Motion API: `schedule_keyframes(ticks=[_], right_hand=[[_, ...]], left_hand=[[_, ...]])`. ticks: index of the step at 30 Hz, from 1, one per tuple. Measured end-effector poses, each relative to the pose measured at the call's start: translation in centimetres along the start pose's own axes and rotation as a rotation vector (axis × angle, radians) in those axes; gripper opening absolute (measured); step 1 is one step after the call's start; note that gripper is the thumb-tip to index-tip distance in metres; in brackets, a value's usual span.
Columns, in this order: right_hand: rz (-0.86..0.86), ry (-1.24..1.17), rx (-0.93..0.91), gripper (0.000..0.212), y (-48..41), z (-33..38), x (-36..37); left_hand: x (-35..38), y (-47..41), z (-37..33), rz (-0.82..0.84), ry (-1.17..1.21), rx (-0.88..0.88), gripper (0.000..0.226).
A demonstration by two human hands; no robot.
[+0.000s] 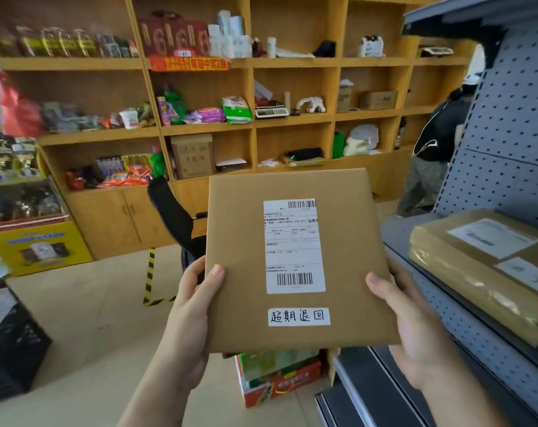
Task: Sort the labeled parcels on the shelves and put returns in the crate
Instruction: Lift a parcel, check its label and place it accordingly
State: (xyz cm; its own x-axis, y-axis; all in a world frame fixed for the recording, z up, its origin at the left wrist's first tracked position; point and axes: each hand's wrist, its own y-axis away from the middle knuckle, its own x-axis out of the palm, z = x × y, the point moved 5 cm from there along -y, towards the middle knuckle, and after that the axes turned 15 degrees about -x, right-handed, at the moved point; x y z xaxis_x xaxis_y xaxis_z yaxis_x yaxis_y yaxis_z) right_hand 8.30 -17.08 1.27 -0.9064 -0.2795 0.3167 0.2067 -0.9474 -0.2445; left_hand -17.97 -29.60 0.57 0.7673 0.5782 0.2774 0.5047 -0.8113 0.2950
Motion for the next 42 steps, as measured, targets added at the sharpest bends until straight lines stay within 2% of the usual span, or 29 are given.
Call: schedule_keyframes(ticks=[14, 23, 26, 30, 34, 40, 42], right_hand=[[0.071, 0.033, 0.113, 0.056, -22.1, -11.4, 4.8], [0.029, 0.09, 0.227, 0.041, -33.8, -20.0, 4.7], [-0.002, 0.113, 0.243, 0.041, -36.1, -22.6, 3.9], [-0.034, 0.198, 0.327, 0.068, -38.0, -26.8, 2.5], [-0.033, 0.332, 0.428, 0.04, -39.3, -30.9, 1.1], [-0.003, 0.554, 0.512, 0.03, -40.3, -36.0, -0.6], [0.016, 0.656, 0.535, 0.029, -40.6, -37.4, -0.8]], left_hand=[[1.2, -23.1, -2.2, -0.099, -0.049, -0.093, 0.04], [1.7, -36.7, -1.0, -0.007, -0.062, -0.233, 0.047], [1.9, -40.8, 0.9, 0.058, -0.089, -0.32, 0.049], [1.5, -45.2, 4.3, 0.093, -0.121, -0.446, 0.051], [0.6, -49.1, 8.6, 0.111, -0.102, -0.6, 0.051], [0.3, -52.6, 16.3, 0.001, -0.026, -0.838, 0.072], [0.5, -53.2, 18.7, -0.025, 0.021, -0.898, 0.051]])
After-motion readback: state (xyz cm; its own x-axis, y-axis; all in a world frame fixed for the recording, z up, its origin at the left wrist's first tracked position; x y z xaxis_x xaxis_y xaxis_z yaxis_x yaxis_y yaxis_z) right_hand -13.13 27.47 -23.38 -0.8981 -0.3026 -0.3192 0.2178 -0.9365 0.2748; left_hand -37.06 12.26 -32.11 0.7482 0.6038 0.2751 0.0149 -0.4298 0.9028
